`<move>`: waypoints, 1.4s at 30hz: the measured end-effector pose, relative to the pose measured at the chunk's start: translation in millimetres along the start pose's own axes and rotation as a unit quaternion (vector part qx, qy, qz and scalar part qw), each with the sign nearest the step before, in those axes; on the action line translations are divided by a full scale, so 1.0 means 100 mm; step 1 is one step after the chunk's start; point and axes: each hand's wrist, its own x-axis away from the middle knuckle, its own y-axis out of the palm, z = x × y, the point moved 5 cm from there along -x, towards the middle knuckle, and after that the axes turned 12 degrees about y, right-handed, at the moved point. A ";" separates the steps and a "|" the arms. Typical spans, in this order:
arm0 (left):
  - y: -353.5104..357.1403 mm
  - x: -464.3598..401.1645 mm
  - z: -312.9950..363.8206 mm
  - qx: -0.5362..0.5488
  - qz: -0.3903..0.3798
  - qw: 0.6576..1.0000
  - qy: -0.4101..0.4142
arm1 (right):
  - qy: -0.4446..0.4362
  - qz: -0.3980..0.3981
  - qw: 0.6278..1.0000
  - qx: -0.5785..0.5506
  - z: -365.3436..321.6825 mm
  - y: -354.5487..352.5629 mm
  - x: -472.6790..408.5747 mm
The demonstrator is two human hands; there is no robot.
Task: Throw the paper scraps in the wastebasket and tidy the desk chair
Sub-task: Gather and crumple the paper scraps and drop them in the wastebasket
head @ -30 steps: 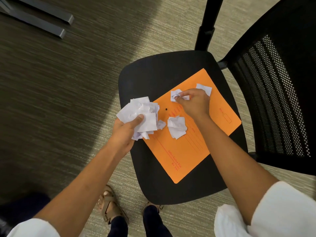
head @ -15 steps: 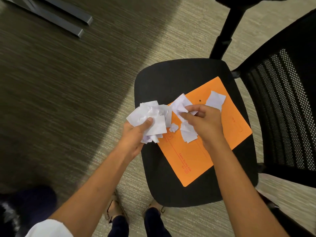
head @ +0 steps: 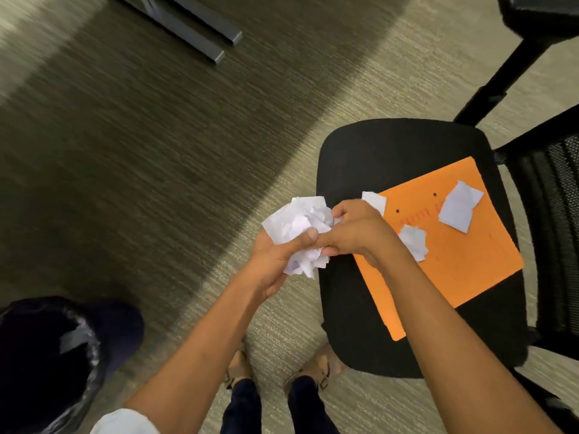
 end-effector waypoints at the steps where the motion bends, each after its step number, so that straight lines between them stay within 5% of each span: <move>1: -0.09 0.04 0.04 0.004 0.014 1.000 0.008 | -0.011 0.015 1.000 0.022 -0.06 0.08 0.02; 7: -0.84 0.31 0.34 0.020 0.125 0.991 0.048 | -0.101 0.033 0.984 0.146 -0.54 0.71 0.26; 12: -1.93 0.86 0.61 0.046 0.240 0.967 0.075 | -0.137 -0.033 0.987 0.081 -0.93 1.28 0.52; 17: -3.29 1.81 0.69 0.057 0.392 0.914 0.091 | -0.164 -0.064 0.984 0.033 -1.14 1.89 0.58; 23: -4.58 2.97 0.54 0.116 0.569 0.811 0.075 | -0.198 -0.075 0.977 0.039 -1.29 2.60 0.58; 31: -5.02 3.23 0.35 0.214 0.584 0.779 0.084 | -0.237 -0.085 0.965 0.074 -1.32 3.06 0.66; 36: -4.91 3.25 0.38 0.183 0.560 0.808 -0.001 | -0.235 -0.074 0.965 0.090 -1.30 3.01 0.73; 42: -4.84 3.11 0.33 0.204 0.497 0.841 0.068 | -0.222 -0.053 0.969 0.099 -1.15 2.94 0.77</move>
